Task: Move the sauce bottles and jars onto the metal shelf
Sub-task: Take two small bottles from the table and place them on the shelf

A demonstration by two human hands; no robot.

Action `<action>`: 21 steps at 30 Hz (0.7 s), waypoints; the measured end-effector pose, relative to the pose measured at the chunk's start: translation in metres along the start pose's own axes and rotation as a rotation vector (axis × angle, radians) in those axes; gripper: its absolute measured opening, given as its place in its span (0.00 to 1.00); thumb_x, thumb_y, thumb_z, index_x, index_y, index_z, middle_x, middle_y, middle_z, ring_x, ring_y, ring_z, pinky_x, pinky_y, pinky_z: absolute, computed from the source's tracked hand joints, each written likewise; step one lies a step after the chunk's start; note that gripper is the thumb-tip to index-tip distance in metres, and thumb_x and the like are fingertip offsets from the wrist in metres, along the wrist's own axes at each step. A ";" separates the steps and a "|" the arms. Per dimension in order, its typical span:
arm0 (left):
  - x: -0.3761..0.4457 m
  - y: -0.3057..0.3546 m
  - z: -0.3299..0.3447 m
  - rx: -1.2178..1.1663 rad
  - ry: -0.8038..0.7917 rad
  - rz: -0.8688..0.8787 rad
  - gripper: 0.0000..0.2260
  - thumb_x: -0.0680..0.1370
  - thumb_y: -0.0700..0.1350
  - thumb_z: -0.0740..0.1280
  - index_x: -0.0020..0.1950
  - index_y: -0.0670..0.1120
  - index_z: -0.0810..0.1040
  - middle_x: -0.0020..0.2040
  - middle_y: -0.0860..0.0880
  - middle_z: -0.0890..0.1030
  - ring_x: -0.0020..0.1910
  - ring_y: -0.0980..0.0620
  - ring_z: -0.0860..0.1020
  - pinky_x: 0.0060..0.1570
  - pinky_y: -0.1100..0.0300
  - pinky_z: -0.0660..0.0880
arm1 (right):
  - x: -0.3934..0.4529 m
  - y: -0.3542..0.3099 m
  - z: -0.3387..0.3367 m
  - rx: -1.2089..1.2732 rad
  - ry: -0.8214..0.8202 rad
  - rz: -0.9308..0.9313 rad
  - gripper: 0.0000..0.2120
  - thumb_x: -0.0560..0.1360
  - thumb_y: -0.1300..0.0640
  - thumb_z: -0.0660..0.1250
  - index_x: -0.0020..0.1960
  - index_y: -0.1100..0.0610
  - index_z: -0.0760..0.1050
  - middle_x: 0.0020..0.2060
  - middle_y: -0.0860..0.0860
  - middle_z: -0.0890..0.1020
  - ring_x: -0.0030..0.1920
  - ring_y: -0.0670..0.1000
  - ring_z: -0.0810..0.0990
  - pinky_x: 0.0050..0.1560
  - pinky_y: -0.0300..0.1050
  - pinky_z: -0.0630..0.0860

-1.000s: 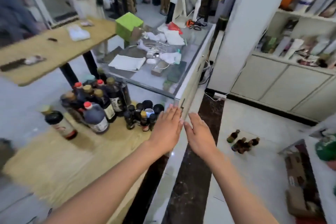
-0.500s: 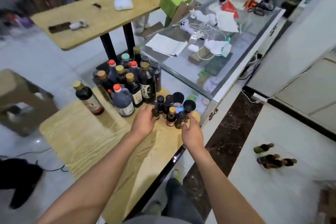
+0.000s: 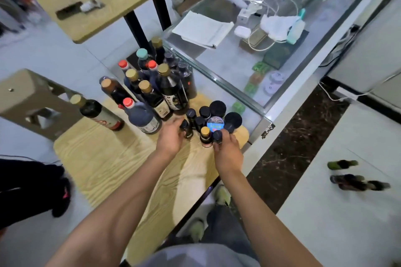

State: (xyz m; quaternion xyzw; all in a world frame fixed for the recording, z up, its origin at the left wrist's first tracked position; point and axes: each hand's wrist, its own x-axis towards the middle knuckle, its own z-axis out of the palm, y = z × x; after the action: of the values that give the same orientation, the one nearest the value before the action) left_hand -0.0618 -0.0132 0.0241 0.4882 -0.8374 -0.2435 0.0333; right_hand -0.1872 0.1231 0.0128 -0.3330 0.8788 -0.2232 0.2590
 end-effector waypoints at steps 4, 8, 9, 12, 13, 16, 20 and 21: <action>0.000 -0.004 0.003 -0.002 -0.001 -0.030 0.23 0.76 0.37 0.67 0.71 0.43 0.71 0.62 0.42 0.74 0.63 0.42 0.73 0.63 0.53 0.68 | 0.001 0.000 0.001 0.013 0.008 0.004 0.15 0.78 0.55 0.64 0.63 0.54 0.66 0.56 0.53 0.78 0.56 0.58 0.77 0.44 0.52 0.75; -0.003 -0.010 0.003 -0.021 -0.009 -0.053 0.17 0.77 0.41 0.68 0.66 0.42 0.73 0.58 0.42 0.75 0.58 0.42 0.74 0.56 0.52 0.70 | -0.003 0.002 0.001 0.086 -0.006 0.031 0.15 0.79 0.55 0.65 0.63 0.53 0.65 0.49 0.54 0.82 0.49 0.59 0.81 0.40 0.50 0.73; -0.005 -0.011 0.003 -0.040 -0.004 -0.057 0.16 0.77 0.40 0.68 0.64 0.42 0.73 0.57 0.42 0.76 0.57 0.42 0.74 0.55 0.52 0.70 | -0.005 0.004 0.001 0.108 -0.005 0.038 0.16 0.79 0.55 0.66 0.63 0.52 0.65 0.49 0.54 0.82 0.48 0.59 0.81 0.40 0.49 0.73; -0.015 -0.014 0.001 -0.134 0.010 -0.059 0.10 0.76 0.40 0.69 0.57 0.43 0.74 0.53 0.45 0.77 0.53 0.45 0.76 0.51 0.54 0.71 | -0.017 0.008 0.000 0.183 0.016 0.056 0.15 0.78 0.56 0.66 0.62 0.53 0.66 0.50 0.53 0.82 0.49 0.58 0.80 0.41 0.49 0.72; -0.020 -0.015 0.000 -0.172 0.008 -0.051 0.10 0.76 0.40 0.69 0.56 0.43 0.74 0.52 0.45 0.78 0.52 0.46 0.75 0.51 0.54 0.71 | -0.021 0.009 -0.001 0.218 0.029 0.049 0.14 0.78 0.57 0.66 0.62 0.54 0.67 0.50 0.53 0.82 0.48 0.58 0.79 0.42 0.49 0.72; -0.038 -0.018 -0.006 -0.320 -0.004 -0.030 0.10 0.76 0.41 0.70 0.56 0.45 0.74 0.52 0.47 0.78 0.53 0.49 0.75 0.54 0.54 0.72 | -0.038 0.008 -0.005 0.349 0.044 0.066 0.14 0.78 0.58 0.66 0.62 0.55 0.69 0.47 0.51 0.80 0.45 0.54 0.76 0.45 0.48 0.72; -0.063 -0.012 -0.019 -0.537 -0.068 -0.023 0.11 0.77 0.41 0.70 0.58 0.43 0.75 0.50 0.50 0.79 0.51 0.52 0.77 0.53 0.59 0.72 | -0.057 0.002 -0.008 0.453 0.084 0.085 0.15 0.78 0.59 0.68 0.63 0.56 0.70 0.46 0.46 0.78 0.50 0.51 0.77 0.52 0.45 0.74; -0.069 -0.009 -0.022 -0.558 -0.075 0.004 0.12 0.77 0.42 0.70 0.58 0.43 0.75 0.50 0.51 0.80 0.51 0.53 0.78 0.53 0.59 0.73 | -0.063 0.000 -0.009 0.482 0.100 0.088 0.16 0.77 0.59 0.69 0.63 0.56 0.71 0.44 0.44 0.77 0.51 0.50 0.78 0.54 0.46 0.74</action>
State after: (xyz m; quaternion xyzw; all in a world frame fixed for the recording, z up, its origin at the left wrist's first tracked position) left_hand -0.0121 0.0320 0.0518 0.4492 -0.7397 -0.4822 0.1359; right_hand -0.1523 0.1694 0.0391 -0.2115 0.8255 -0.4310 0.2968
